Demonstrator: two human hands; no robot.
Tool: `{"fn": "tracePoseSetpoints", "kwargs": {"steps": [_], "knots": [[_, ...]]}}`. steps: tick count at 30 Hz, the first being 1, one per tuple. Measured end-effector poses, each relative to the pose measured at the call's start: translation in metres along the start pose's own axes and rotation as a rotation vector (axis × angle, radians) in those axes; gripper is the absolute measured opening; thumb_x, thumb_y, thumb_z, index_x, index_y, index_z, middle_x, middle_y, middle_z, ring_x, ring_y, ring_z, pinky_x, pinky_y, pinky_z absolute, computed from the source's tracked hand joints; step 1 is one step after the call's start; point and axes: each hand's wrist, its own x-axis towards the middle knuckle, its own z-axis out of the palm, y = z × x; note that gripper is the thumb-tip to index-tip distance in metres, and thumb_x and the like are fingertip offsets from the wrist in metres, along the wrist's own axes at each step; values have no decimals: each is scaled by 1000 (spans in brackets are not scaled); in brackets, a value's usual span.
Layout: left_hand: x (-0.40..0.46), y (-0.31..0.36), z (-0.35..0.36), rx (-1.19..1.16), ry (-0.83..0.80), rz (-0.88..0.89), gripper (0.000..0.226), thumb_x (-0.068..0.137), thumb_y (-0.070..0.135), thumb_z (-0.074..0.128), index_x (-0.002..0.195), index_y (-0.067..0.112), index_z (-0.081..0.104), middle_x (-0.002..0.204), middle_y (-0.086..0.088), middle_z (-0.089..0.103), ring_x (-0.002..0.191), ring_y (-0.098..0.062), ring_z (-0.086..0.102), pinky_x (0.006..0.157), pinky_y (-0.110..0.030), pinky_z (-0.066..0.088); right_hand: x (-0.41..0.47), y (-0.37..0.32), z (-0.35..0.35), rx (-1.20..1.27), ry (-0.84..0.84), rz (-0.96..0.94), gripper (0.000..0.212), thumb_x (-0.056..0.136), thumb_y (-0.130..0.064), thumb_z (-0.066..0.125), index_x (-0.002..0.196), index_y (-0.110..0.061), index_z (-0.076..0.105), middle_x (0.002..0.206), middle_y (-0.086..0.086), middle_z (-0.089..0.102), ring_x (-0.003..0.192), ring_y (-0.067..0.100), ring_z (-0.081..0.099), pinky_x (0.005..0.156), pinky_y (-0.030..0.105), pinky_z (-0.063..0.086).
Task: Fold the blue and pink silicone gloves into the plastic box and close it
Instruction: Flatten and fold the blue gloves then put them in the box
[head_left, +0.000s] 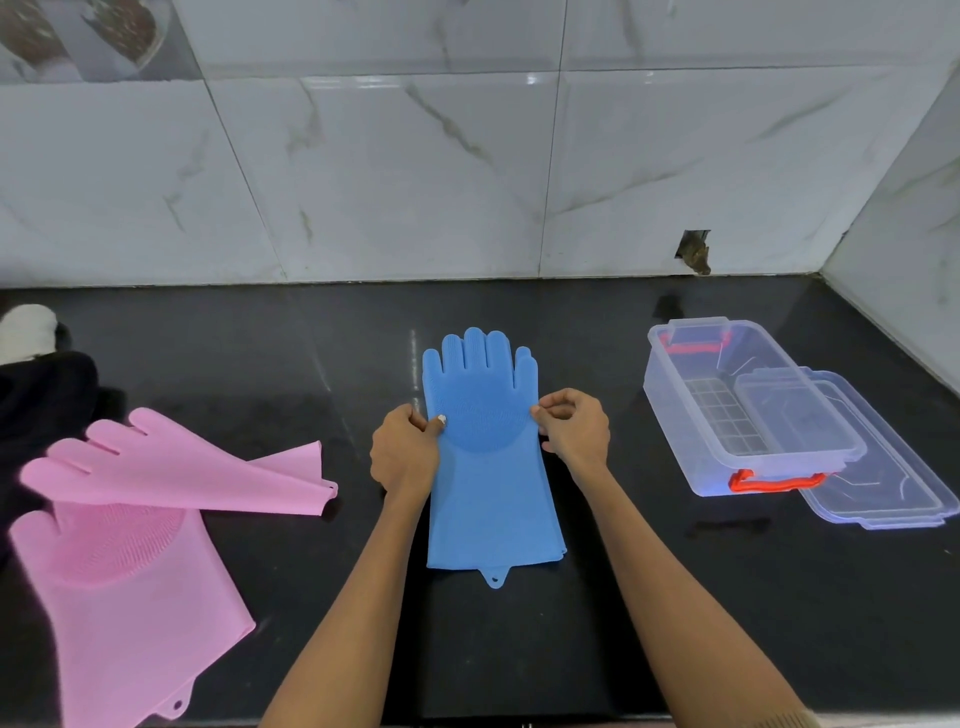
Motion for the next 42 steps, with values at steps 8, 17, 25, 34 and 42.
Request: {"fn": "tracePoseSetpoints", "kwargs": {"steps": [8,17,25,34,42], "knots": [[1,-4,7,54,43,38,27,88,39,64,82,14,55,69,7,53,66,-16,55,58,-26,41,5,2,1,-79,12,-4,9,82,-27,71,87,-25,63,82,-5,70,68,10,68,65,38,61],[-2,-11,4,198,110,266,31,90,45,58,77,18,56,77,6,58,64,-13,57,59,-29,48,6,3,2,-88,22,-53,11,83,-27,70,87,-22,60,85,-3,69,72,14,68,66,40,60],[15,-27,-36,358,-94,974,14,76,4,78,88,10,74,88,-3,72,76,-22,67,71,-34,59,10,1,-32,-535,-303,-766,15,86,-2,58,86,-14,67,86,-2,66,82,15,62,75,25,51],[27,-25,-56,712,-417,1322,70,30,12,99,96,17,79,98,0,76,85,-16,75,73,-32,61,26,14,-47,-883,-731,-781,35,89,-18,61,122,-31,62,140,-5,52,134,13,42,112,27,30],[43,-25,-50,866,-462,1473,78,27,19,99,102,16,77,100,0,76,82,-11,74,73,-23,59,30,9,-46,-897,-775,-891,36,90,-12,60,125,-21,61,137,-4,55,134,12,43,116,31,28]]}}
